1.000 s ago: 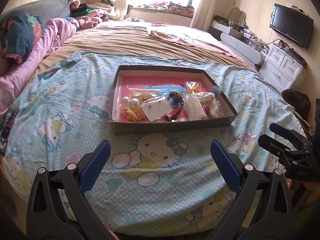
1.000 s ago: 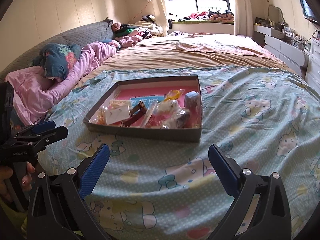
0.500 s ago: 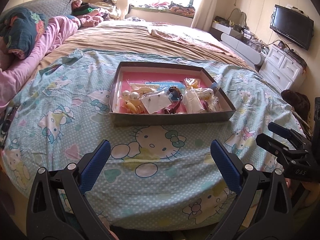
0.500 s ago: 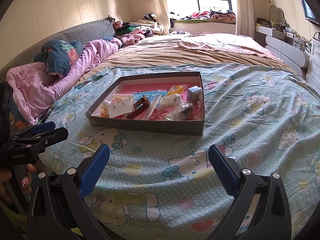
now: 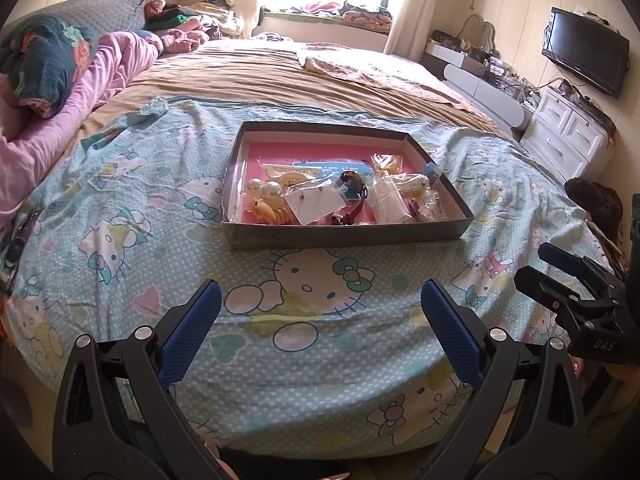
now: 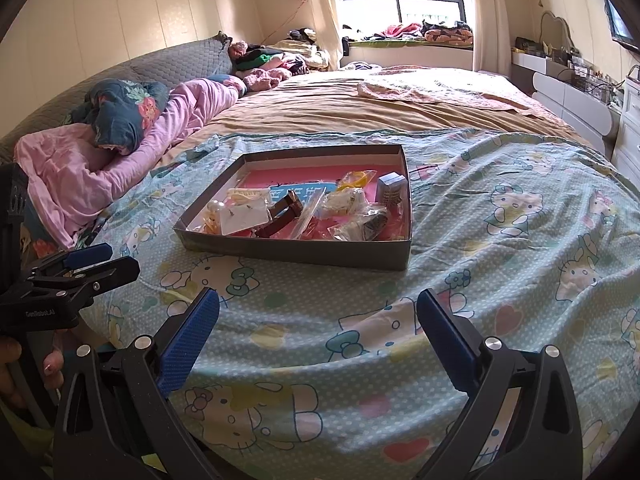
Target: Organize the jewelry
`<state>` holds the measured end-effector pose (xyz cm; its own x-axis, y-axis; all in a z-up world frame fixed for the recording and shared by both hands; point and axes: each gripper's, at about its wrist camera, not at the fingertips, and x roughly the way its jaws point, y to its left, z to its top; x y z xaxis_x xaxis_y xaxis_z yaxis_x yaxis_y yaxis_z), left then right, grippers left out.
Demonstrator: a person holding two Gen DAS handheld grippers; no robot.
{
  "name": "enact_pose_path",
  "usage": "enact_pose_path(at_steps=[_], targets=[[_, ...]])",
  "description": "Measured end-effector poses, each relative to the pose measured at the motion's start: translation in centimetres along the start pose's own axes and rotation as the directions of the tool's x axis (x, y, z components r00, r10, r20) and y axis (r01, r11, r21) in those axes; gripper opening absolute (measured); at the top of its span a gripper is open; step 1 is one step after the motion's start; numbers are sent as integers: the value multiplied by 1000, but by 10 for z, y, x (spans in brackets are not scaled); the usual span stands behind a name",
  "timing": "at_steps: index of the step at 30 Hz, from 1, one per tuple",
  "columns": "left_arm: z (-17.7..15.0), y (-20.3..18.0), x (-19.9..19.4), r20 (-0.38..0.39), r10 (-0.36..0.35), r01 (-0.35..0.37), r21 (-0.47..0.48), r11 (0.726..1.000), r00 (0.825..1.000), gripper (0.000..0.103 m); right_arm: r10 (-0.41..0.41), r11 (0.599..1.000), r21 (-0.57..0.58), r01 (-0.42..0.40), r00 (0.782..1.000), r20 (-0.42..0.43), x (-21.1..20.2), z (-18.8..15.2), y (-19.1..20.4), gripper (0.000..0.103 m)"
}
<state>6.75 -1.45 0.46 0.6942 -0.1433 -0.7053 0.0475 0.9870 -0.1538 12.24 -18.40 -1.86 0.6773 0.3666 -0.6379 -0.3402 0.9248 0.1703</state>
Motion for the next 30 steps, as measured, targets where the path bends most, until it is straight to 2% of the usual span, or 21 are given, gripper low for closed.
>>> enact_pose_path(at_steps=[30], targets=[[1,-5,-2,3,-1,1,21,1000,1000,93,-6,1000,-3,6,1000,-1,3,0,-1,98]])
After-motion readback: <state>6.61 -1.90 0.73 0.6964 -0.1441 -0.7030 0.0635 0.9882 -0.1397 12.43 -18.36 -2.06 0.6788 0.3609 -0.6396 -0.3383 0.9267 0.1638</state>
